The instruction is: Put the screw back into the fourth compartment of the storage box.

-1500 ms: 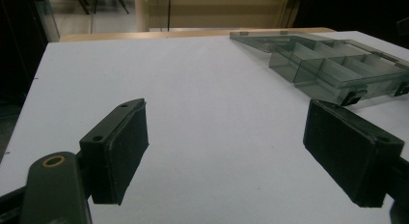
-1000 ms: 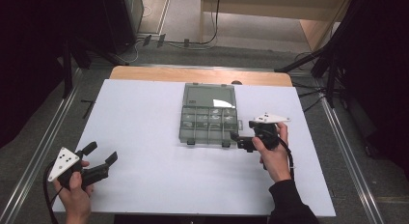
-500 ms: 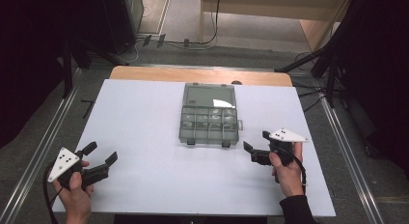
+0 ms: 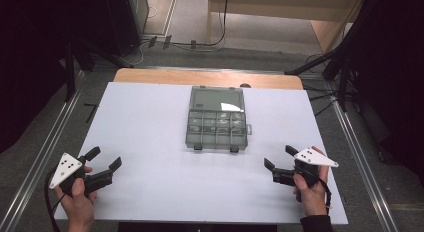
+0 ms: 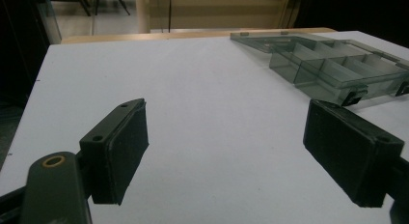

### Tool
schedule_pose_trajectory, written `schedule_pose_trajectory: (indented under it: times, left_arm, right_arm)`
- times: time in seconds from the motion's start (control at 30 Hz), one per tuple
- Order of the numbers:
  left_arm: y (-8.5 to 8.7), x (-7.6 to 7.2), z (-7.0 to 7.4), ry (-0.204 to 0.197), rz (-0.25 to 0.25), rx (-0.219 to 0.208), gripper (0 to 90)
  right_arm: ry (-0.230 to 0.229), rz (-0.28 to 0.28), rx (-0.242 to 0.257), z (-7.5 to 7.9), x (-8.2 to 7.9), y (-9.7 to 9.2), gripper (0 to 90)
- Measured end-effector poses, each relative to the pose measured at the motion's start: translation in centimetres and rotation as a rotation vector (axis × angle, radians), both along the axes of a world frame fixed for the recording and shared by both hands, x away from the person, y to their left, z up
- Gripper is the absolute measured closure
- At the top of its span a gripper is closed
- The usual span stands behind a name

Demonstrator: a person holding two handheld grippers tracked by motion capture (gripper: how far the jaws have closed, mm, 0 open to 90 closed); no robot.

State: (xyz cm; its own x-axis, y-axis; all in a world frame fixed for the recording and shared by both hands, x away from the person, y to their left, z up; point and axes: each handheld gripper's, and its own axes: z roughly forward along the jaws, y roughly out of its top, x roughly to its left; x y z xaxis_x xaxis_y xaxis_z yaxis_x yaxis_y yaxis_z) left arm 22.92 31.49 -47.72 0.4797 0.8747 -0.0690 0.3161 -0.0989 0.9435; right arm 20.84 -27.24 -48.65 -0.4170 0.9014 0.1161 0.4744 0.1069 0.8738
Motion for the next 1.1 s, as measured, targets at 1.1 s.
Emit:
schedule_pose_trajectory:
  times: [1.1]
  left_arm:
    - [0.4,0.1,0.0,0.001,0.01,-0.002,16.3]
  right_arm:
    - [0.007,-0.119,-0.008,-0.9,-4.6,-4.3,0.3]
